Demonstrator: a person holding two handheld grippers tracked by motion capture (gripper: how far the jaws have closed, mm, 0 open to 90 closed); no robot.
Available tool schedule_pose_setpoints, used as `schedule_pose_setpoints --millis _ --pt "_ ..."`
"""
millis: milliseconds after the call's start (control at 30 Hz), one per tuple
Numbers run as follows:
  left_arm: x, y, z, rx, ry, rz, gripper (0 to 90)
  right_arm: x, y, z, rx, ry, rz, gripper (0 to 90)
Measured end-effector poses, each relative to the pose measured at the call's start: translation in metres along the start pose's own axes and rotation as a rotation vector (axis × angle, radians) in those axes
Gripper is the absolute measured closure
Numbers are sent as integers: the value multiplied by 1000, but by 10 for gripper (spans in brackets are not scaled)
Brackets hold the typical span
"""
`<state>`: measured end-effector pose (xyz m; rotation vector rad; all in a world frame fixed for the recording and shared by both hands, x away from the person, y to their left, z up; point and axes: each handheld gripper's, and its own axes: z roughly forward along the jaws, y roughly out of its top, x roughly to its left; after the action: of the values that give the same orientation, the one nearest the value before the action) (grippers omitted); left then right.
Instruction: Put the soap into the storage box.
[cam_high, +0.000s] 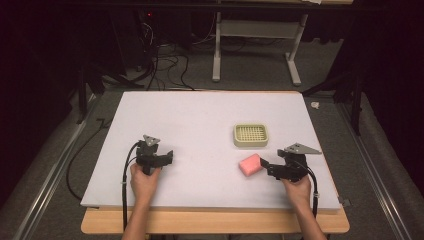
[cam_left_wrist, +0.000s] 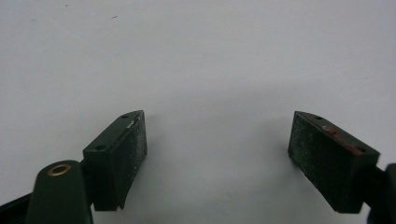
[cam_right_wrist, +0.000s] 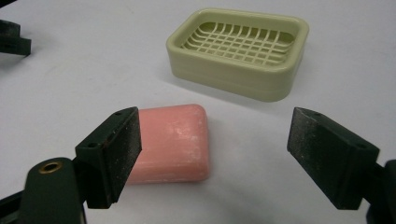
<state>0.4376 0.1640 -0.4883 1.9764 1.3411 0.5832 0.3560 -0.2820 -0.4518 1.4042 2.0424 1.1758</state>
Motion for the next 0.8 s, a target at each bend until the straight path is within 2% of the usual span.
schedule_pose_setpoints --millis 567,800 --pt "0 0 0 -1 -1 -2 201 23 0 11 33 24 -51 167" --pt "0 0 0 0 -1 -2 201 34 0 21 68 25 -104 143"
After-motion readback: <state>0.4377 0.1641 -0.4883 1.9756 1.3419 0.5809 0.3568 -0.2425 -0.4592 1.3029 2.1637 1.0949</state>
